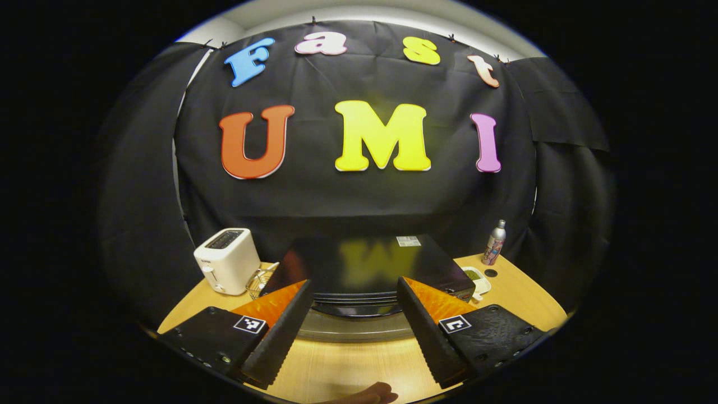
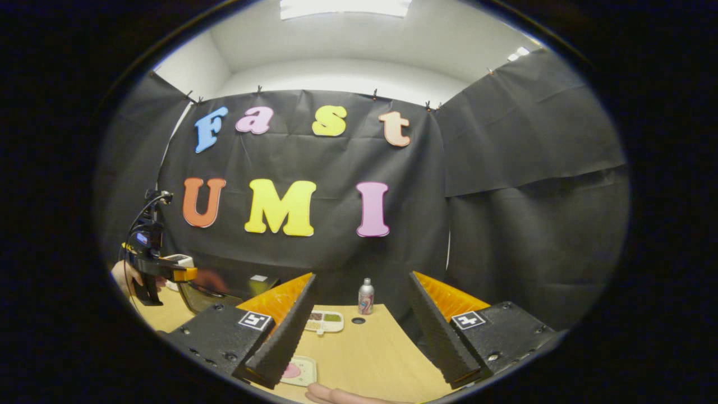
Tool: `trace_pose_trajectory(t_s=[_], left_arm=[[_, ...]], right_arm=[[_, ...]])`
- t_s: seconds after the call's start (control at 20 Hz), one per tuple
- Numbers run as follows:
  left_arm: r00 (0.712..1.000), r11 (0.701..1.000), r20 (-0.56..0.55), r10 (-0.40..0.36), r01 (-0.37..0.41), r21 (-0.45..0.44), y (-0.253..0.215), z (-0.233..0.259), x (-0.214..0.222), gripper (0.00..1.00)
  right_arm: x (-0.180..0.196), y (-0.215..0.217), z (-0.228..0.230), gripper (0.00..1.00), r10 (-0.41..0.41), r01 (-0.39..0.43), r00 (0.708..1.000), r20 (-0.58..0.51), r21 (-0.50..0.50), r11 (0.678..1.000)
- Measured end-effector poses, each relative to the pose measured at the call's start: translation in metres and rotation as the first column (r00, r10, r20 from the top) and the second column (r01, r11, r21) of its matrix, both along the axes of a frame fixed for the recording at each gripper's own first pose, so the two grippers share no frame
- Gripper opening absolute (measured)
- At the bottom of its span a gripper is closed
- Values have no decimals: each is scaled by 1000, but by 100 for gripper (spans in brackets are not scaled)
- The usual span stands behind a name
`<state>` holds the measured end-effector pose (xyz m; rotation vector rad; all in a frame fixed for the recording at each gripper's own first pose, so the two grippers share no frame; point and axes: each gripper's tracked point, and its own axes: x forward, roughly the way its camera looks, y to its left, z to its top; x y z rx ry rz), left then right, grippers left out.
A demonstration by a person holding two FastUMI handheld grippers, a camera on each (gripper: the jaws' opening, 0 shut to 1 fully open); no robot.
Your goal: Open the electric oven with the left hand, put the food in, and close the electric oven.
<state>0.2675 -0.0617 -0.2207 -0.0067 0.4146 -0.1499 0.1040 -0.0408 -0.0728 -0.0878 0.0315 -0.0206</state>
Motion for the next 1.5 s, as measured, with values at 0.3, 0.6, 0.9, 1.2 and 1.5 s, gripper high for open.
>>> trace_pose_trajectory(t_s=[0.3, 0.6, 0.9, 1.2, 1.5], left_arm=[[988, 999, -153, 2, 4, 39, -13, -49, 23, 96], [980, 999, -200, -8, 17, 43, -15, -51, 21, 96], [976, 998, -215, -20, 33, 56, -12, -54, -16, 96], [984, 999, -179, -12, 21, 48, -7, -68, -63, 95], [989, 999, -151, -1, 6, 33, -4, -102, -109, 95]], right_arm=[[9, -11, -3, 99, -11, 11, 1000, 20, -29, 1000], [3, -13, -14, 99, 3, -3, 1000, -9, -14, 1000], [-18, -20, -8, 99, -11, 11, 1000, -10, -23, 1000], [-32, -3, -20, 99, 16, -13, 997, -70, 41, 999], [-30, 9, -48, 99, 51, -46, 985, -166, 35, 998]])
